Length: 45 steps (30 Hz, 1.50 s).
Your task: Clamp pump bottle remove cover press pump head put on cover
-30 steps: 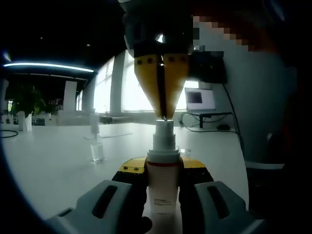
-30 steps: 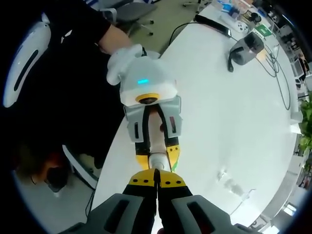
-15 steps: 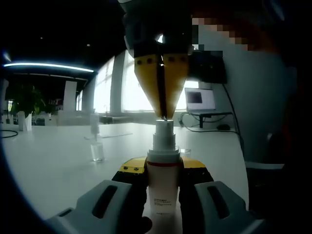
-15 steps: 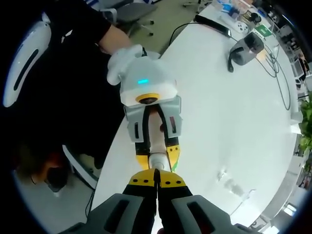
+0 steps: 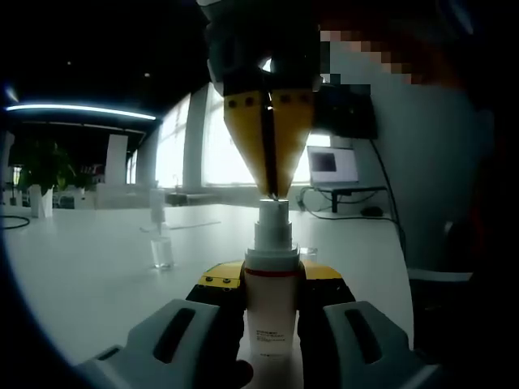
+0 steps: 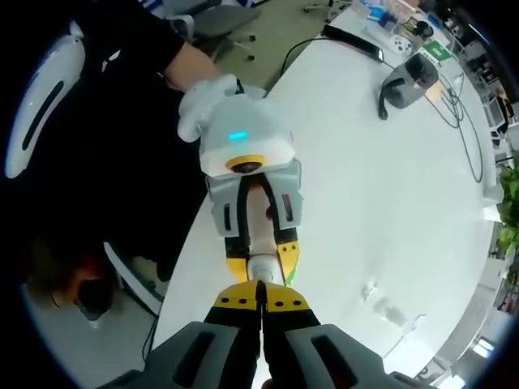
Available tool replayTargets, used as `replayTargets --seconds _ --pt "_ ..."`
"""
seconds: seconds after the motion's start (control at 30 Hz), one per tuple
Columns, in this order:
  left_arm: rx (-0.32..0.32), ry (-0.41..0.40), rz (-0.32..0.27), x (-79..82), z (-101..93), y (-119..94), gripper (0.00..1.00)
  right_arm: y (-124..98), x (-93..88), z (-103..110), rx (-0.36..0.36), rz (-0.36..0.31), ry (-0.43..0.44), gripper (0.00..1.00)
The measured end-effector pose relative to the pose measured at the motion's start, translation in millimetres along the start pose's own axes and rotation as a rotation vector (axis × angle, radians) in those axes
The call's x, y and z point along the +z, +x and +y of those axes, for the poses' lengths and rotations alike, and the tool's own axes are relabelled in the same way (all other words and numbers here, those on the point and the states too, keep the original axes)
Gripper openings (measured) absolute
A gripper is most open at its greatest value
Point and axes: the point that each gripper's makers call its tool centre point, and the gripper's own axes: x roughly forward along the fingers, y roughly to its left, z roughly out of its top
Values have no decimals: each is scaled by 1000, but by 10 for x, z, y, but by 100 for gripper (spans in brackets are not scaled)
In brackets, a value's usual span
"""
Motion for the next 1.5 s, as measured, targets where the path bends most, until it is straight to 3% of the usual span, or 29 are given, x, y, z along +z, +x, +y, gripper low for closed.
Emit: replayTargets --seconds 0.57,0.83,1.5 --pt "0 2 0 7 -12 2 15 66 3 -2 8 22 -18 0" --pt "-1 2 0 8 -15 0 15 -6 -1 -5 -1 -5 -5 0" --pt "0 2 0 1 -8 1 15 4 1 0 -2 -3 -7 0"
